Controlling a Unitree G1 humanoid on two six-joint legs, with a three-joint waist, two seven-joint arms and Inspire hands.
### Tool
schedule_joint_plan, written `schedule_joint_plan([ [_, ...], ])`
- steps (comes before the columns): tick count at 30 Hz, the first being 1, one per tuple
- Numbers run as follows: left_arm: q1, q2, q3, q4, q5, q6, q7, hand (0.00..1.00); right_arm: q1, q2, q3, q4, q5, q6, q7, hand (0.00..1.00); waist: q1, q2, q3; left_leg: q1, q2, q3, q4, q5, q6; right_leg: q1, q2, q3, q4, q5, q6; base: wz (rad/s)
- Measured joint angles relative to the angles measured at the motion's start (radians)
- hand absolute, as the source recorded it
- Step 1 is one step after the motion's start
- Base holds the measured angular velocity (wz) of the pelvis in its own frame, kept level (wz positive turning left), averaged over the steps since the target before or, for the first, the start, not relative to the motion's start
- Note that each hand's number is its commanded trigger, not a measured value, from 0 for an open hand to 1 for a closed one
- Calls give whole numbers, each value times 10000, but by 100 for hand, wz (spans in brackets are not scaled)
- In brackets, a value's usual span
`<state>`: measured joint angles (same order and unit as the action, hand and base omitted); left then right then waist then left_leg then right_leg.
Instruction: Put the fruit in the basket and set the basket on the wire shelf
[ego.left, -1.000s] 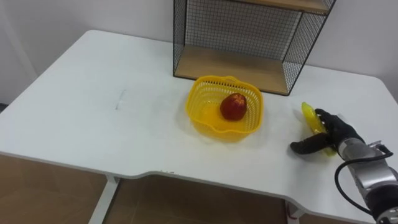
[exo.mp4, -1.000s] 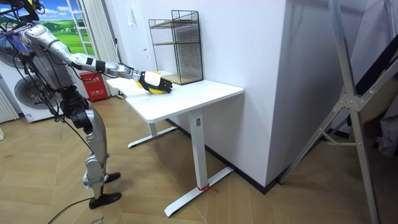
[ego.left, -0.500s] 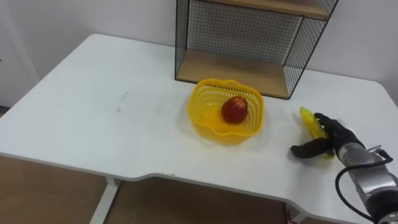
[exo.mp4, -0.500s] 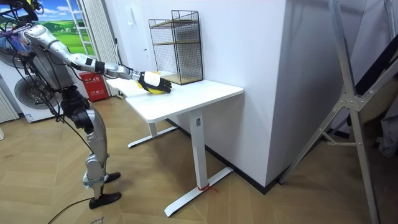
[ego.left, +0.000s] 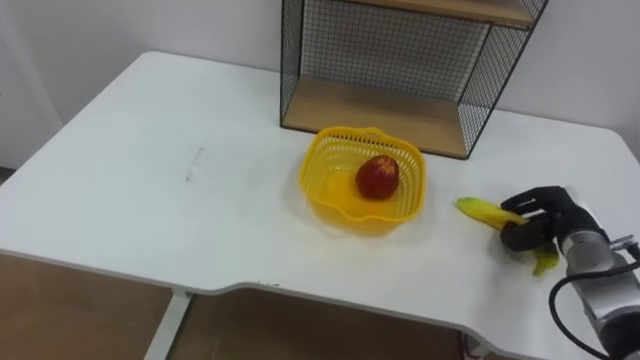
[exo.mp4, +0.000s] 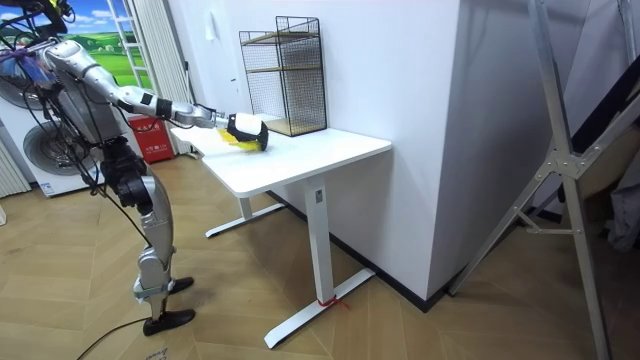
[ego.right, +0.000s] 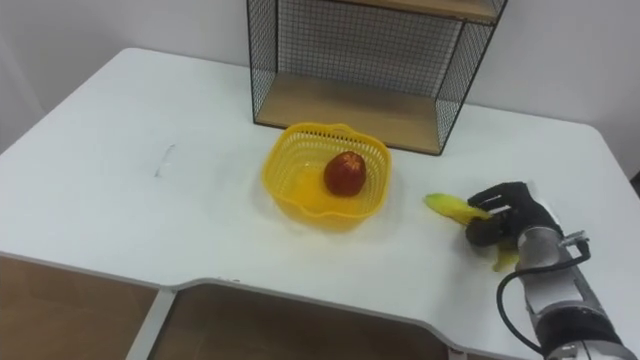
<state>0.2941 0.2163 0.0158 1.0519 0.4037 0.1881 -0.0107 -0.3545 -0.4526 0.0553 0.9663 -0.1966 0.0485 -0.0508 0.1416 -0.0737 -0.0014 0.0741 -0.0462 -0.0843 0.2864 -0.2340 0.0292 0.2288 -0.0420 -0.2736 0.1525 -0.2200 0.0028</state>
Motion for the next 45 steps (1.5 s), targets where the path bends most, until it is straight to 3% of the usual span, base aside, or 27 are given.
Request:
schedule_joint_plan([
  [15,101,-5,-4,-7,-64,8,-2,0,211,136,-202,-101,515,-36,-20,100,-37,86,3,73,-3,-8,-56,-3,-1,91,-4,21,23,1,2,0],
  [24,-52,-151,6,-12,-186,24,9,0,427,287,-412,-653,4288,68,-140,100,-183,21,0,-20,38,199,-132,-1,2,-88,1,217,78,1,1,-7],
  [25,-82,-201,5,-3,-188,25,10,0,425,379,-417,-861,4841,81,-78,100,-274,89,46,-21,42,240,-134,-1,2,-111,-3,237,103,1,2,-9],
  [31,-71,-338,5,-467,-191,-4,72,0,653,1075,-481,-1854,8016,113,-18,100,-564,206,51,-114,46,300,-110,0,7,-245,-22,269,176,4,7,-2],
  [35,40,-517,29,-580,-183,37,74,0,1045,1188,-503,-2537,9949,184,-25,100,-579,432,-46,-85,24,297,-139,12,28,-240,-40,288,174,5,13,0],
  [40,109,-746,200,-576,-184,95,73,0,1066,1339,-622,-3432,11342,184,-44,100,-564,561,-62,79,51,477,-221,40,47,-212,-39,513,178,4,15,-10],
  [45,76,-751,207,-583,-197,128,74,0,1052,1351,-630,-4099,12137,179,-106,100,-563,476,-22,102,49,493,-201,45,56,-191,-39,543,173,9,24,0],
])
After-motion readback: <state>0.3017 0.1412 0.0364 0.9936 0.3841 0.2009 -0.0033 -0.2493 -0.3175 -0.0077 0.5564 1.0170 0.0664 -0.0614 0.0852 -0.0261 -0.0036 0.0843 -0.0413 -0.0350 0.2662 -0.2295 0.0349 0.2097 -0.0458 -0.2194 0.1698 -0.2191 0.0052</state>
